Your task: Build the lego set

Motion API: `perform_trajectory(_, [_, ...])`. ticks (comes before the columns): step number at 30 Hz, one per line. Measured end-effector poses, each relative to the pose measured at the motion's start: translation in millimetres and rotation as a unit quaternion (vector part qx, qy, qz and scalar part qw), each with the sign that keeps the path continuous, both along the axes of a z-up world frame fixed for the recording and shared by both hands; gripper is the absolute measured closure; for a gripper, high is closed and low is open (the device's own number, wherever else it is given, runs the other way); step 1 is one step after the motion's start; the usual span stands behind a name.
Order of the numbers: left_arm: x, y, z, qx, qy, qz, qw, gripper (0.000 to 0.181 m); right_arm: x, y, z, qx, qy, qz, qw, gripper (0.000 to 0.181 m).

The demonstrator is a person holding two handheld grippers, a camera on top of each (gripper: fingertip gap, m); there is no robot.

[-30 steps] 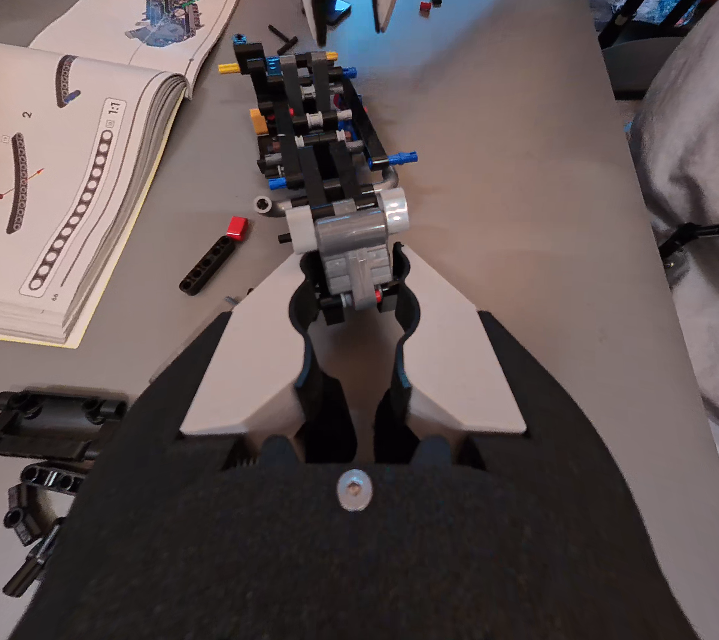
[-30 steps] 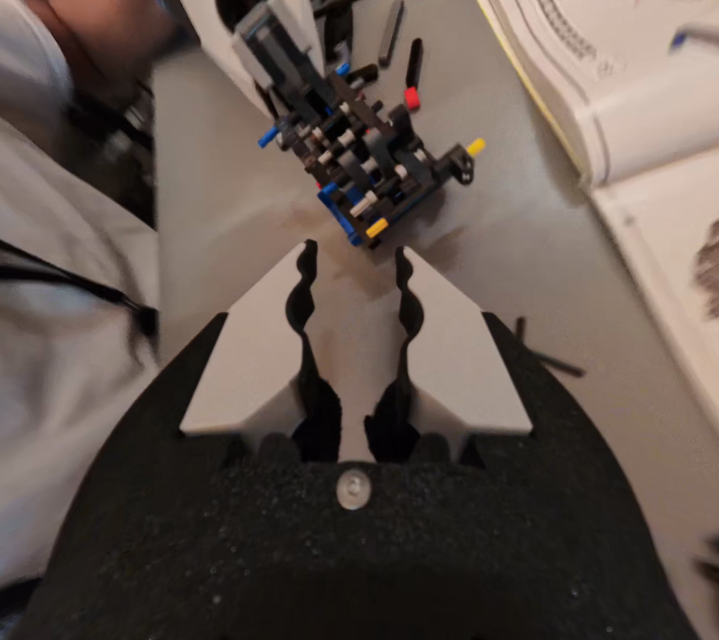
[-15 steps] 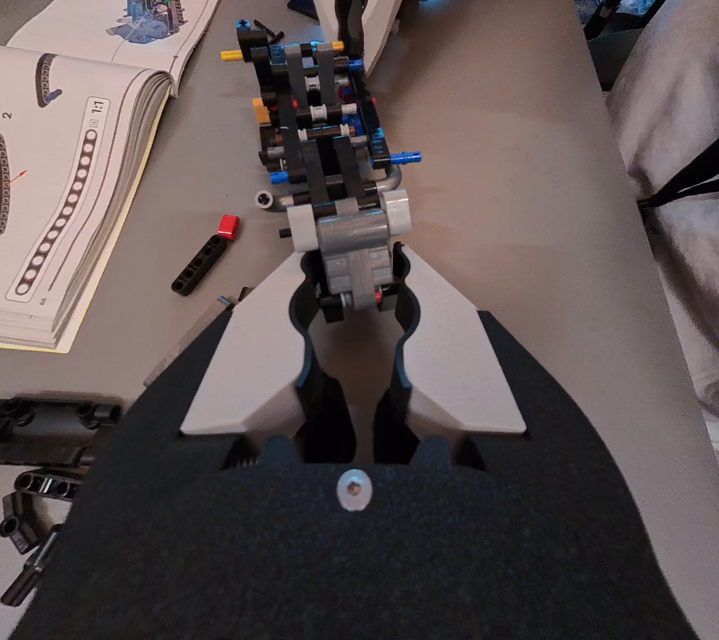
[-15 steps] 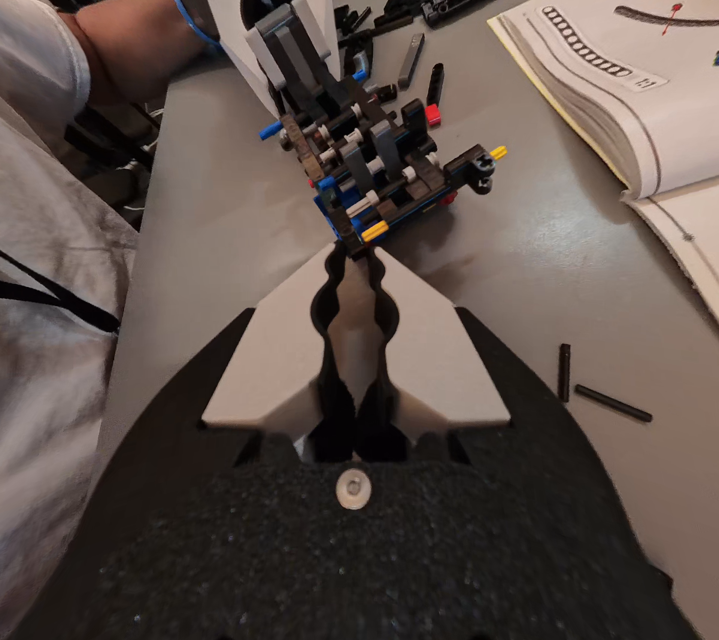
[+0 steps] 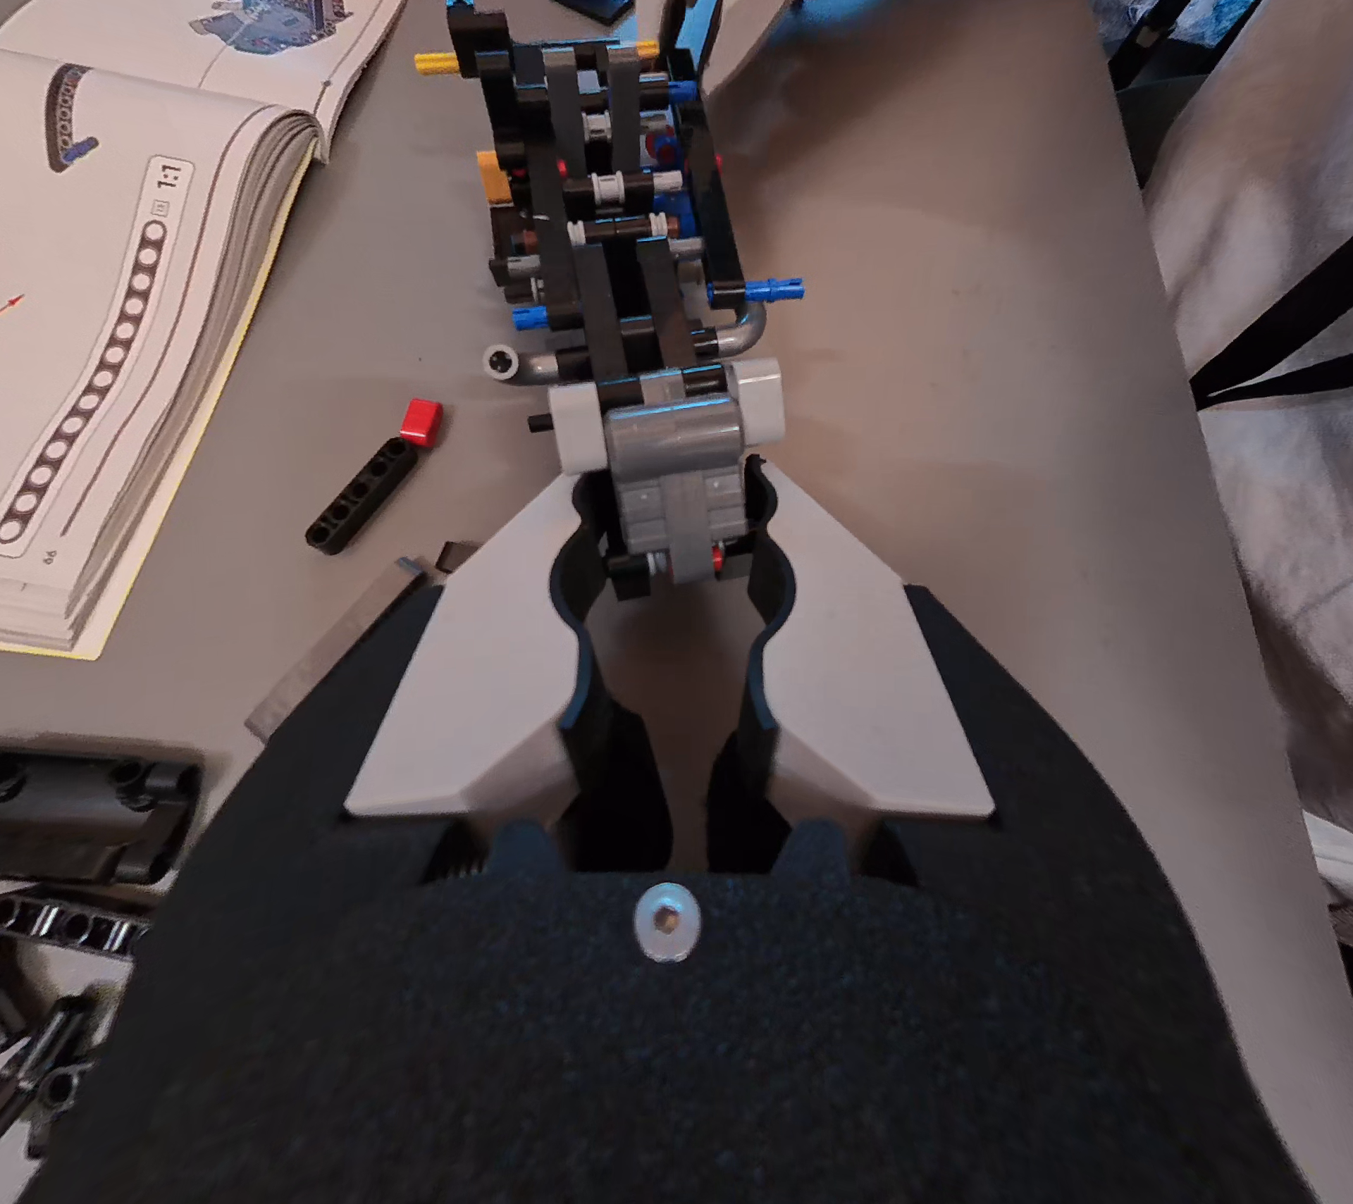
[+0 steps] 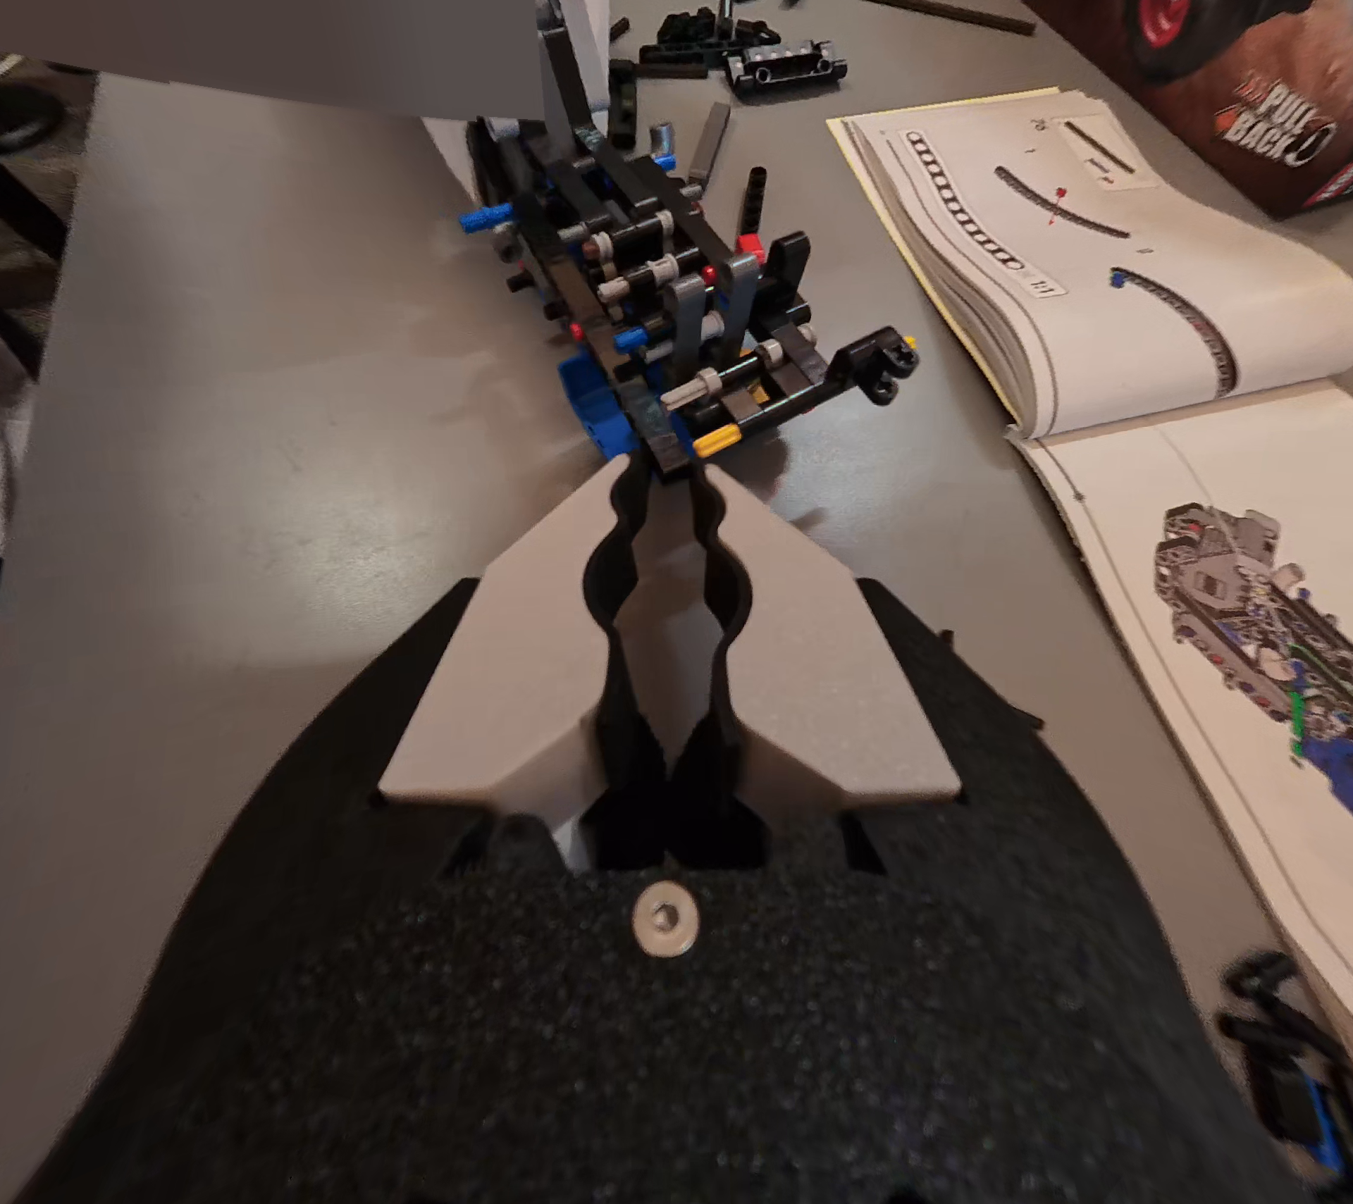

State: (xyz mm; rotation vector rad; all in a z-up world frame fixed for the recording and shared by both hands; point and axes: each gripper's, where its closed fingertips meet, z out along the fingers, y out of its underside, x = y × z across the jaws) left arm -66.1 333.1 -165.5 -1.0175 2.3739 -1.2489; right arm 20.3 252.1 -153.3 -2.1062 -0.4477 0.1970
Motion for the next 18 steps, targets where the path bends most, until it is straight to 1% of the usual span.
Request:
perform_trajectory(4, [-1,-3,0,0.000,0.003,-0.002,1.000,0.147,7,2,6,0.021,-0.038,-0.024,0.999,0.170])
perform_trajectory(11, [-2,-3,0,0.013,-0.001,-0.005,1.000,0.147,12,3,2,0.032,-0.083,-0.030,0.996,0.173])
perform_trajectory(14, [-3,-3,0,0.014,-0.003,-0.007,1.000,0.147,12,4,3,0.031,-0.068,-0.031,0.997,0.169])
perform_trajectory(18, [-3,-3,0,0.017,-0.001,-0.012,1.000,0.147,12,3,3,0.022,-0.030,-0.024,0.999,0.158])
